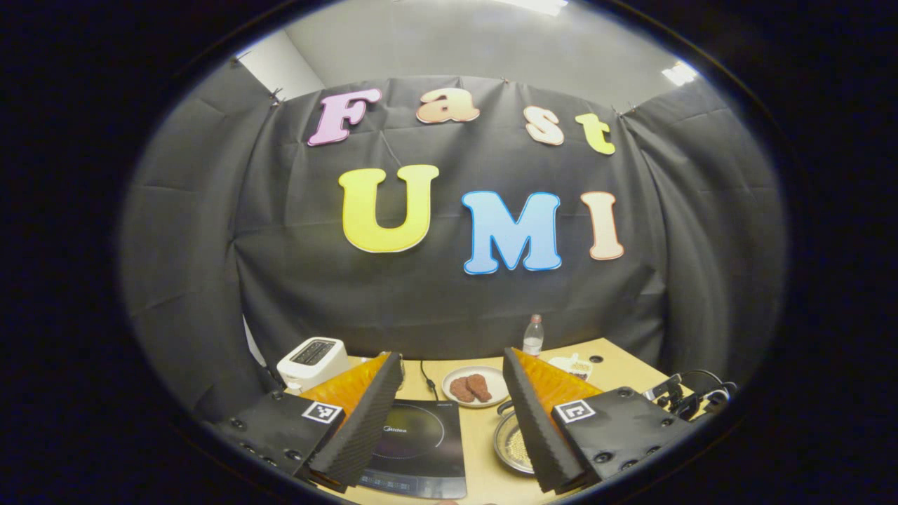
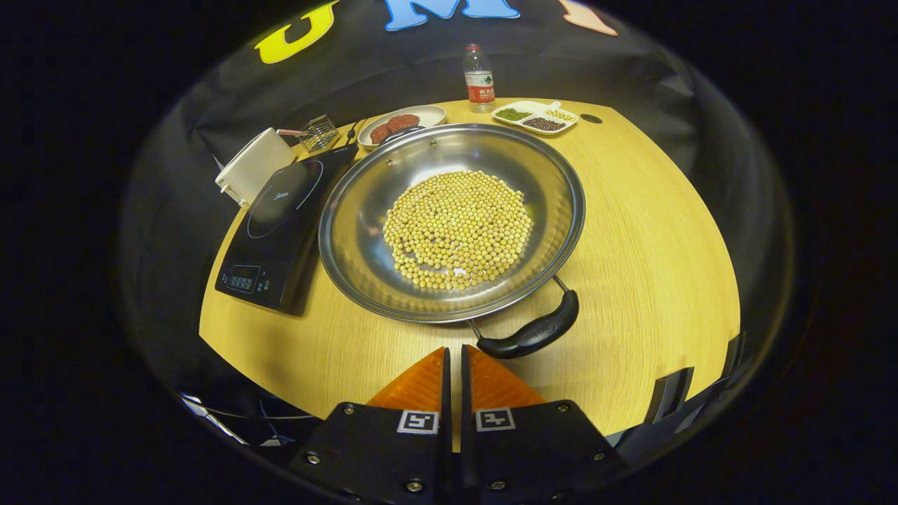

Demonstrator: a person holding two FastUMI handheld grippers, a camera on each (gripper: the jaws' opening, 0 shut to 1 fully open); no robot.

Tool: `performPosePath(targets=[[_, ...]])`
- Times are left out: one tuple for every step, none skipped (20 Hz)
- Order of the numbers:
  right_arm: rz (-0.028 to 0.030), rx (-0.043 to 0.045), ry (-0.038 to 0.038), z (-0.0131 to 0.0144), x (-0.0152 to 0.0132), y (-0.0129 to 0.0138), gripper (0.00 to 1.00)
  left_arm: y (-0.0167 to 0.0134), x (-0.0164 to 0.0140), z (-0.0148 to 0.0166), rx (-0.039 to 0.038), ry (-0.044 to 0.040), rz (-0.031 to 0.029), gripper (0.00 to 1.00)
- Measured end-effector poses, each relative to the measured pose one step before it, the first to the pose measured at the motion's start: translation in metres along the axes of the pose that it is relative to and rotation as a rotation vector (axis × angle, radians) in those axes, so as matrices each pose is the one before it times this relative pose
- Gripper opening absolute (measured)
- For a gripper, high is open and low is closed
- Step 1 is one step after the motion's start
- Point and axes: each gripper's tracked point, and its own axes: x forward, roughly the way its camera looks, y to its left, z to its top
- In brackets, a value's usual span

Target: First push the handle of the pot to place it horizontally, then grasp the pot with both hands and set it on the induction cooktop.

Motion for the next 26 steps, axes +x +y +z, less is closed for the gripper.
performPosePath(targets=[[0.00235, 0.00074, 0.00428, 0.00002, 0.00001, -0.00135, 0.05, 0.00155, -0.00053, 0.00107, 0.00297, -0.00060, 0.00282, 0.94], [-0.00093, 0.00326, -0.00082, -0.00047, 0.00049, -0.00038, 0.05, 0.00101, -0.00075, -0.00038, 0.00142, 0.00013, 0.00384, 0.94], [-0.00429, -0.00133, -0.00016, 0.00080, -0.00026, -0.00207, 0.04, 0.00169, -0.00119, -0.00034, -0.00172, 0.00064, 0.00394, 0.94], [-0.00746, -0.00240, -0.00104, -0.00127, 0.00095, -0.00269, 0.01, 0.00164, 0.00072, -0.00081, -0.00321, 0.00177, 0.00291, 0.94], [-0.01093, -0.00576, 0.00199, 0.00063, -0.00062, -0.00352, 0.01, 0.00053, 0.00061, 0.00018, -0.00243, 0.00248, 0.00119, 0.95], [-0.01138, -0.00773, 0.00150, 0.00078, -0.00088, -0.00365, 0.01, 0.00002, -0.00125, -0.00181, 0.00072, 0.00029, 0.00079, 0.95], [-0.01120, -0.00754, 0.00068, 0.00171, -0.00055, -0.00415, 0.01, 0.00050, 0.00025, 0.00083, 0.00166, -0.00189, 0.00216, 0.94], [-0.01249, -0.00832, -0.00181, 0.00122, -0.00007, -0.00344, 0.01, -0.00149, 0.00023, -0.00109, -0.00039, -0.00009, -0.00160, 0.93], [-0.01499, -0.00601, -0.00681, 0.00310, -0.00136, -0.00389, 0.01, -0.00055, 0.00181, 0.00103, -0.00100, 0.00146, -0.00340, 0.93], [-0.01688, -0.00512, -0.00358, 0.00145, 0.00063, -0.00453, 0.01, -0.00154, 0.00146, -0.00115, 0.00126, 0.00162, -0.00487, 0.93], [-0.01791, -0.00305, -0.00216, 0.00228, 0.00052, -0.00515, 0.01, -0.00136, 0.00121, 0.00001, 0.00461, 0.00114, -0.00425, 0.93], [-0.02160, -0.00160, 0.00069, 0.00037, 0.00040, -0.00501, 0.01, -0.00082, 0.00043, -0.00156, 0.00595, 0.00141, -0.00263, 0.94], [-0.02244, -0.00248, -0.00001, 0.00246, 0.00018, -0.00576, 0.01, 0.00034, 0.00133, 0.00029, 0.00477, 0.00132, -0.00154, 0.94], [-0.01798, -0.00049, -0.00070, 0.00081, 0.00148, -0.00443, 0.01, -0.00030, 0.00176, -0.00190, 0.00220, 0.00311, -0.00186, 0.94], [-0.01264, 0.00243, 0.00070, 0.00221, 0.00100, -0.00448, 0.01, 0.00060, 0.00112, -0.00005, -0.00112, 0.00115, -0.00188, 0.94], [-0.00800, 0.00183, -0.00015, 0.00112, 0.00095, -0.00314, 0.01, 0.00009, -0.00118, -0.00136, -0.00170, 0.00024, -0.00018, 0.95], [-0.00837, 0.00255, 0.00129, 0.00175, 0.00086, -0.00398, 0.01, 0.00050, 0.00255, 0.00052, -0.00161, 0.00044, 0.00045, 0.95], [-0.00790, 0.00406, 0.00049, 0.00079, 0.00122, -0.00385, 0.01, 0.00068, 0.00134, -0.00060, -0.00179, 0.00082, 0.00049, 0.95], [-0.00762, 0.00444, 0.00104, 0.00220, 0.00094, -0.00403, 0.01, 0.00105, 0.00171, 0.00163, -0.00034, 0.00036, 0.00096, 0.95], [-0.00757, 0.00073, 0.00049, 0.00146, 0.00154, -0.00360, 0.01, 0.00053, 0.00031, -0.00084, 0.00243, 0.00000, 0.00215, 0.95], [-0.00953, -0.00384, -0.00088, 0.00245, 0.00178, -0.00370, 0.01, 0.00072, 0.00133, -0.00082, 0.00225, 0.00168, 0.00187, 0.95], [-0.01487, -0.00694, 0.00016, 0.00191, 0.00219, -0.00459, 0.01, -0.00020, 0.00203, -0.00199, -0.00079, 0.00357, 0.00024, 0.95], [-0.01047, -0.00562, -0.00014, 0.00269, 0.00089, -0.00446, 0.01, 0.00006, 0.00193, 0.00096, -0.00222, 0.00291, -0.00137, 0.95], [-0.00586, 0.00298, 0.00084, 0.00153, 0.00208, -0.00380, 0.01, 0.00008, 0.00010, -0.00141, -0.00007, 0.00051, 0.00028, 0.95], [-0.00078, 0.00638, 0.00210, 0.00227, 0.00158, -0.00269, 0.01, -0.00028, 0.00012, -0.00072, 0.00085, 0.00006, 0.00094, 0.95], [-0.00025, 0.00478, 0.00252, 0.00038, 0.00197, -0.00228, 0.01, -0.00064, 0.00208, -0.00024, 0.00051, 0.00169, 0.00030, 0.94]])
